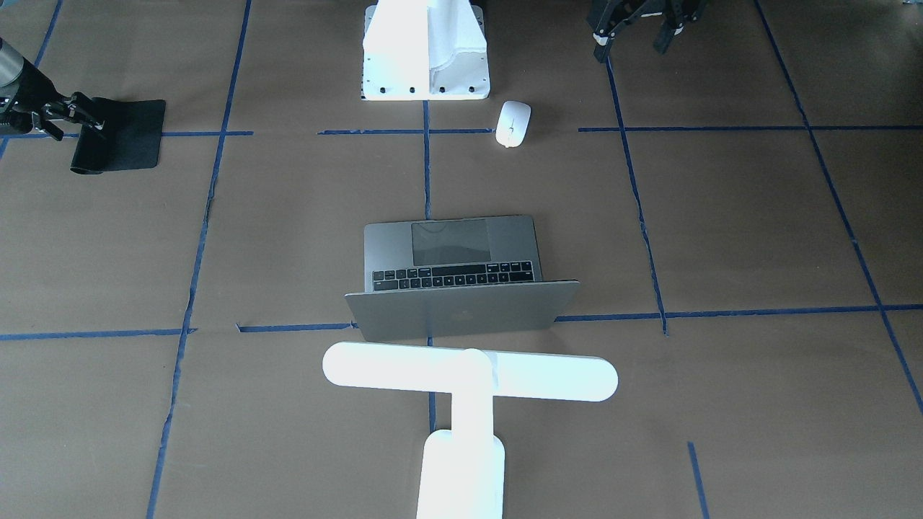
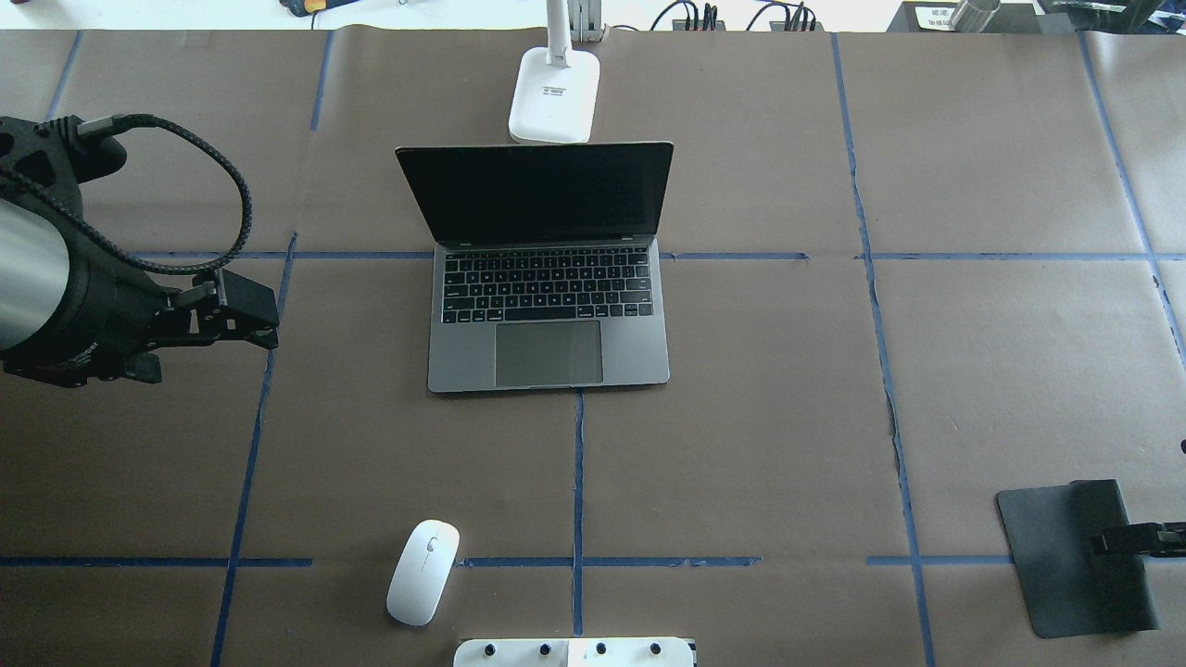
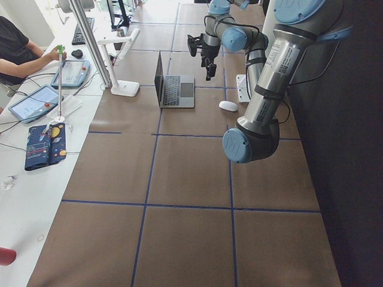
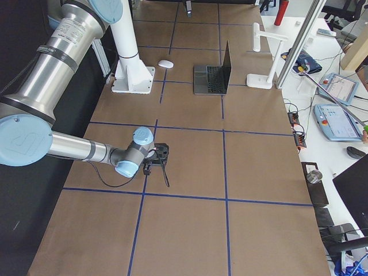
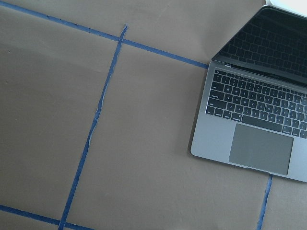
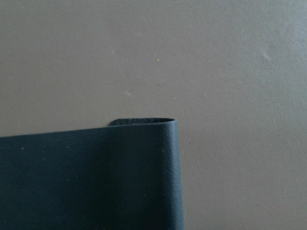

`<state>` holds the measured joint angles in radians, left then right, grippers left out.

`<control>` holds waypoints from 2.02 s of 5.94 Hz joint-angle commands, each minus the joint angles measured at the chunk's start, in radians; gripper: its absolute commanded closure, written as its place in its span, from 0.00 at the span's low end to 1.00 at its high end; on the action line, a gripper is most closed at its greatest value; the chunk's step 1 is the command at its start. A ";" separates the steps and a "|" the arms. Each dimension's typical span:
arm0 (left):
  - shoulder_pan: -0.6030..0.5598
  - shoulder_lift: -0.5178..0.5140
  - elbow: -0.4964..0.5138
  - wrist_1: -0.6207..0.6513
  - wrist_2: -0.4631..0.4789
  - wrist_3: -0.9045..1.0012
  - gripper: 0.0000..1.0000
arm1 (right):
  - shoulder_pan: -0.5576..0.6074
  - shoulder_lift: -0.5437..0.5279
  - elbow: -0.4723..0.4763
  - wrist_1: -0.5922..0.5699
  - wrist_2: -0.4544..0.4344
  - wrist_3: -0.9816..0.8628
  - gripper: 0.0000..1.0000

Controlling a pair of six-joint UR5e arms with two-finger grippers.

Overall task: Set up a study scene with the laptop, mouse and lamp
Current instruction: 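Grasp the edge of the black mouse pad with the right gripper, then carry the black mouse pad with the right gripper beside the laptop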

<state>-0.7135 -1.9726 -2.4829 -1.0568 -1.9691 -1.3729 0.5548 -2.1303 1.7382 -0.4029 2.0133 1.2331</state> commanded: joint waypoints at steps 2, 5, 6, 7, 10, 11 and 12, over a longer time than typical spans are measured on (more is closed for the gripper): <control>0.000 0.000 -0.001 0.000 -0.002 0.002 0.00 | 0.001 -0.002 0.015 0.003 0.001 0.000 0.76; 0.000 0.000 0.007 -0.003 -0.001 0.002 0.00 | 0.004 -0.028 0.043 0.003 0.001 0.000 1.00; 0.000 -0.002 0.009 -0.005 -0.001 0.002 0.00 | 0.004 -0.026 0.052 0.003 -0.001 0.029 1.00; 0.002 -0.002 0.009 -0.005 -0.001 0.003 0.00 | 0.004 -0.014 0.087 0.003 -0.008 0.040 1.00; 0.003 0.000 0.016 -0.008 -0.001 0.012 0.00 | 0.065 0.229 0.119 -0.010 0.002 0.040 1.00; 0.003 0.000 0.019 -0.008 0.001 0.012 0.00 | 0.070 0.318 0.112 -0.036 0.002 0.040 1.00; 0.003 0.000 0.019 -0.008 0.001 0.012 0.00 | 0.079 0.486 0.112 -0.192 0.001 0.040 1.00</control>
<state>-0.7102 -1.9728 -2.4646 -1.0645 -1.9684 -1.3610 0.6244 -1.7790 1.8516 -0.4883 2.0144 1.2732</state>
